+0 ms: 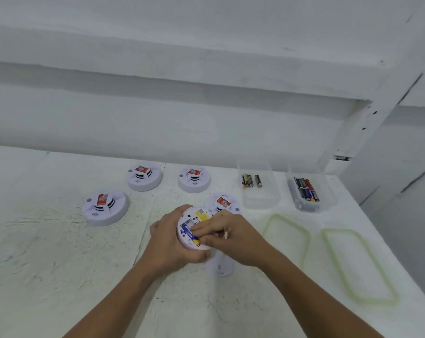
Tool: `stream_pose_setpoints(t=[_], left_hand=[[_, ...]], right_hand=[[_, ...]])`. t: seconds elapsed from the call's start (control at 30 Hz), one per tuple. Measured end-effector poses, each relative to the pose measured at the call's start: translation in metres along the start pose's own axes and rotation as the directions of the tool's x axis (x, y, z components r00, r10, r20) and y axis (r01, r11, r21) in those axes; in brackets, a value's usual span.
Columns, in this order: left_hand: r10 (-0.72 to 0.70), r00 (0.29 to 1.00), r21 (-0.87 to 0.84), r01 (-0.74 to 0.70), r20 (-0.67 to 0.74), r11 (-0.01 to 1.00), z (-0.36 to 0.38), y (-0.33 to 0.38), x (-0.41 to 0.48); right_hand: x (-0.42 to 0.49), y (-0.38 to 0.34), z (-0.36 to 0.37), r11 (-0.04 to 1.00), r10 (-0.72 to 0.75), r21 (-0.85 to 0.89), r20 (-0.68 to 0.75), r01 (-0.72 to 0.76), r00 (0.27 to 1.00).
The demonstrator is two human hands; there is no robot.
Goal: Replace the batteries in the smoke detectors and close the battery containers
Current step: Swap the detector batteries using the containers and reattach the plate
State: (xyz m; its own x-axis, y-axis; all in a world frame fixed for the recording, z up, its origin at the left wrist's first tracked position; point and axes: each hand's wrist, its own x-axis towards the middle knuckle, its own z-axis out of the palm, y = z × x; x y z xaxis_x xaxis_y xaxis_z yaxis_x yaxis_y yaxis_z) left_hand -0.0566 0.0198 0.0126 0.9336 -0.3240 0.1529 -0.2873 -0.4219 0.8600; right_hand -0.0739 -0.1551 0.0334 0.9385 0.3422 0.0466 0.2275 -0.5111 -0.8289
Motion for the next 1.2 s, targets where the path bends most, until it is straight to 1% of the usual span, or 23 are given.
stream_pose_setpoints(t=[0.1, 0.2, 0.3, 0.37, 0.43, 0.57, 0.6, 0.67, 0.73, 0.8, 0.9, 1.0, 1.13, 1.2], left_hand=[[0.022, 0.999, -0.081, -0.019, 0.032, 0.997, 0.022, 0.02, 0.011], [0.009, 1.0, -0.162, -0.005, 0.024, 0.987, 0.054, 0.033, 0.02], [0.008, 0.999, -0.201, 0.0, 0.04, 0.98, 0.088, 0.046, 0.027], [-0.001, 0.998, -0.225, 0.014, 0.057, 0.974, 0.107, 0.054, 0.032], [-0.015, 0.997, -0.244, 0.032, 0.073, 0.969, 0.123, 0.06, 0.037], [-0.035, 0.995, -0.254, 0.058, 0.093, 0.965, 0.146, 0.066, 0.046], [-0.04, 0.995, -0.255, 0.063, 0.095, 0.965, 0.15, 0.067, 0.048], [-0.052, 0.993, -0.254, 0.077, 0.103, 0.964, 0.157, 0.067, 0.052], [-0.063, 0.992, -0.247, 0.089, 0.11, 0.965, 0.161, 0.067, 0.056], [-0.075, 0.991, -0.235, 0.099, 0.109, 0.967, 0.167, 0.066, 0.06], [-0.093, 0.99, -0.234, 0.116, 0.111, 0.965, 0.171, 0.067, 0.062], [-0.1, 0.988, -0.225, 0.125, 0.116, 0.966, 0.175, 0.067, 0.06], [-0.11, 0.987, -0.224, 0.134, 0.118, 0.965, 0.176, 0.067, 0.057], [-0.115, 0.987, -0.225, 0.138, 0.115, 0.964, 0.175, 0.066, 0.056]], right_hand=[[-0.014, 0.011, -0.032, 0.975, 0.086, 0.213, -0.082, -0.067, 0.993], [-0.027, 0.028, -0.066, 0.911, 0.152, 0.406, -0.17, -0.072, 0.974], [-0.037, 0.048, -0.101, 0.863, 0.219, 0.5, -0.239, -0.074, 0.946], [-0.042, 0.061, -0.122, 0.821, 0.277, 0.561, -0.228, -0.106, 0.933], [-0.042, 0.076, -0.145, 0.809, 0.337, 0.566, -0.228, -0.158, 0.913], [-0.028, 0.104, -0.192, 0.853, 0.425, 0.456, -0.322, -0.254, 0.846], [-0.022, 0.111, -0.202, 0.862, 0.452, 0.409, -0.348, -0.3, 0.822], [-0.011, 0.124, -0.217, 0.866, 0.499, 0.259, -0.392, -0.427, 0.773], [0.0, 0.134, -0.224, 0.831, 0.539, 0.1, -0.394, -0.548, 0.745], [0.011, 0.143, -0.226, 0.792, 0.567, -0.011, -0.356, -0.611, 0.742], [0.022, 0.153, -0.226, 0.768, 0.544, -0.136, -0.376, -0.625, 0.75], [0.029, 0.159, -0.223, 0.789, 0.528, -0.115, -0.375, -0.603, 0.762], [0.033, 0.165, -0.218, 0.778, 0.519, -0.187, -0.347, -0.6, 0.781], [0.033, 0.166, -0.218, 0.782, 0.509, -0.192, -0.351, -0.593, 0.786]])
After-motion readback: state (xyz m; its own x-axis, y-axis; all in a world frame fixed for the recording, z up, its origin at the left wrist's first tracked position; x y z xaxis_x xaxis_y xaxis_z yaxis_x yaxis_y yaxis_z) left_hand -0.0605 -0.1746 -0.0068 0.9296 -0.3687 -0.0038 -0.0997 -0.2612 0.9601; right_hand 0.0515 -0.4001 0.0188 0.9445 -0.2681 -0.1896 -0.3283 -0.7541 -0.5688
